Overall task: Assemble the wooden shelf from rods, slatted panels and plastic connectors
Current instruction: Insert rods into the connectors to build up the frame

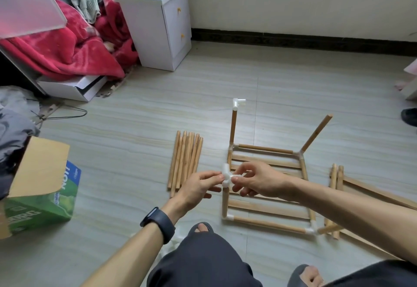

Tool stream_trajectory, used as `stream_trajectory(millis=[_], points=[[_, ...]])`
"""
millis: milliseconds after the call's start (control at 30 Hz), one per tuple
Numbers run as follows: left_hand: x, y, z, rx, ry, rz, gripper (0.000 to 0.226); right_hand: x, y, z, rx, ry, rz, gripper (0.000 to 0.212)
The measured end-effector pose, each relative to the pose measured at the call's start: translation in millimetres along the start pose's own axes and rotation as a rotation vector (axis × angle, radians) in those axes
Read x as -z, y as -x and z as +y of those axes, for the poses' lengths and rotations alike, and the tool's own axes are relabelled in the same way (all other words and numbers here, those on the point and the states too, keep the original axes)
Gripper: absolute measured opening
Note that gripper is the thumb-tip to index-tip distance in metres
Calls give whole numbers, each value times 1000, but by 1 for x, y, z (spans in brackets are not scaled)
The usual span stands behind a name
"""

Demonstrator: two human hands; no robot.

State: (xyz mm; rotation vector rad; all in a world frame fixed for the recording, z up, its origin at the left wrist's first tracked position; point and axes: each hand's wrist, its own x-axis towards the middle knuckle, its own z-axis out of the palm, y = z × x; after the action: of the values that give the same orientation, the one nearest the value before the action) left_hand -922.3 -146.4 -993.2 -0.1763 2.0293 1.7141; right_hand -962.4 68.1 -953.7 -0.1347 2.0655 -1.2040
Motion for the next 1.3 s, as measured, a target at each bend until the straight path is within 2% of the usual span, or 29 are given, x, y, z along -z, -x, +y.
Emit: stream_trajectory(millis=[500,767,1133,1300], points=[[-2,6,2,20,-61,-23,36,-4,15,-2,-36,112,-15,25],[1,9,1,25,-53,-36,44,-4,16,-6,-4,169,-41,24],[-4,9,-7,9,-69,-15,38,-11,15,-3,14,340,-12,23],[-3,6,-4,-28,-99,-19,50,-11,15,-3,17,376,-10,23]])
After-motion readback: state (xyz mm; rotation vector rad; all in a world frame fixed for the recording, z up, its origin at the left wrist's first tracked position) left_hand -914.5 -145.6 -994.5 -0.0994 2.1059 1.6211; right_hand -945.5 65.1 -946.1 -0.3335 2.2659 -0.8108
